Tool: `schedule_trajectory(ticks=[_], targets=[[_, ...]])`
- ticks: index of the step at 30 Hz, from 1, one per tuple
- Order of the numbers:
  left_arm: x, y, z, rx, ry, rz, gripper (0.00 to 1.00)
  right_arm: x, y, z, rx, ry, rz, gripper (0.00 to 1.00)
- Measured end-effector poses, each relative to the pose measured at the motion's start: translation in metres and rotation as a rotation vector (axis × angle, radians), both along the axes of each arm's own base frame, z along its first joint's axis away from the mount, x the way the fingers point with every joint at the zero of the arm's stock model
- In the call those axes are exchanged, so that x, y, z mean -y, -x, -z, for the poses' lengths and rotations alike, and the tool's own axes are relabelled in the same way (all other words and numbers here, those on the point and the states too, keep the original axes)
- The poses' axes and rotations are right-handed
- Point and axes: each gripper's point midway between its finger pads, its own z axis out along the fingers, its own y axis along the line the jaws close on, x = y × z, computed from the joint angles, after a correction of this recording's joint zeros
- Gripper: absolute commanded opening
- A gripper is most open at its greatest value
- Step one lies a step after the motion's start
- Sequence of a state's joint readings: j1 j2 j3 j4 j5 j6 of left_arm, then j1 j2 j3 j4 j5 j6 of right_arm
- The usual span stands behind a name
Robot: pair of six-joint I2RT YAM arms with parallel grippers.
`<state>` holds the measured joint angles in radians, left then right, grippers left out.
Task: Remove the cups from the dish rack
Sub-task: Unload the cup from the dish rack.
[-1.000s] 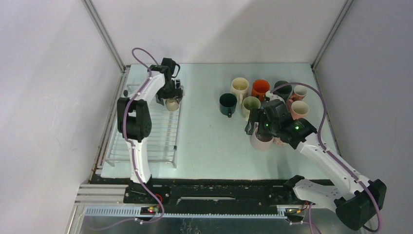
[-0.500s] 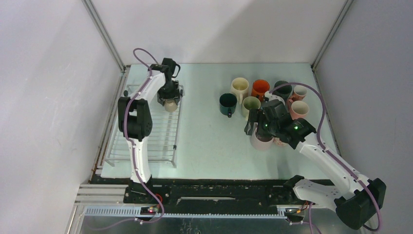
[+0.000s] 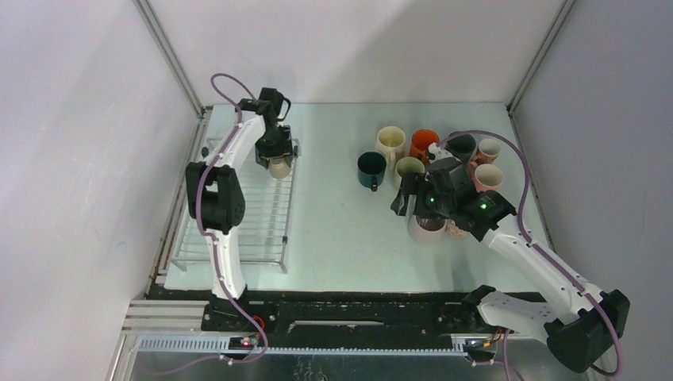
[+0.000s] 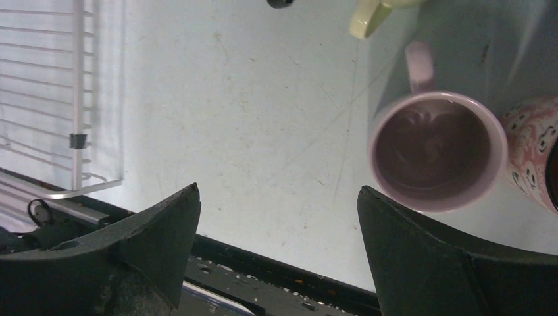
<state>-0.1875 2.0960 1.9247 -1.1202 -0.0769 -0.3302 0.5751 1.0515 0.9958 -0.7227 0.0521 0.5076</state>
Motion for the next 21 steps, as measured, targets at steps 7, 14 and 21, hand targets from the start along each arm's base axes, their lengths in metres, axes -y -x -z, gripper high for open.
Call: schedule_trajectory(ticks=[7, 14, 21], targets=[[0.014, 0.006, -0.035, 0.061, 0.094, -0.006, 0.00, -0.023, -0.012, -0.021, 0.044, -0.082, -0.049, 0.96], [0.031, 0.015, -0.080, 0.143, 0.216, -0.015, 0.00, -0.051, -0.022, -0.028, 0.067, -0.167, -0.117, 0.98], [0.058, 0.040, -0.104, 0.162, 0.344, -0.009, 0.00, -0.080, -0.034, -0.039, 0.119, -0.246, -0.185, 0.98]])
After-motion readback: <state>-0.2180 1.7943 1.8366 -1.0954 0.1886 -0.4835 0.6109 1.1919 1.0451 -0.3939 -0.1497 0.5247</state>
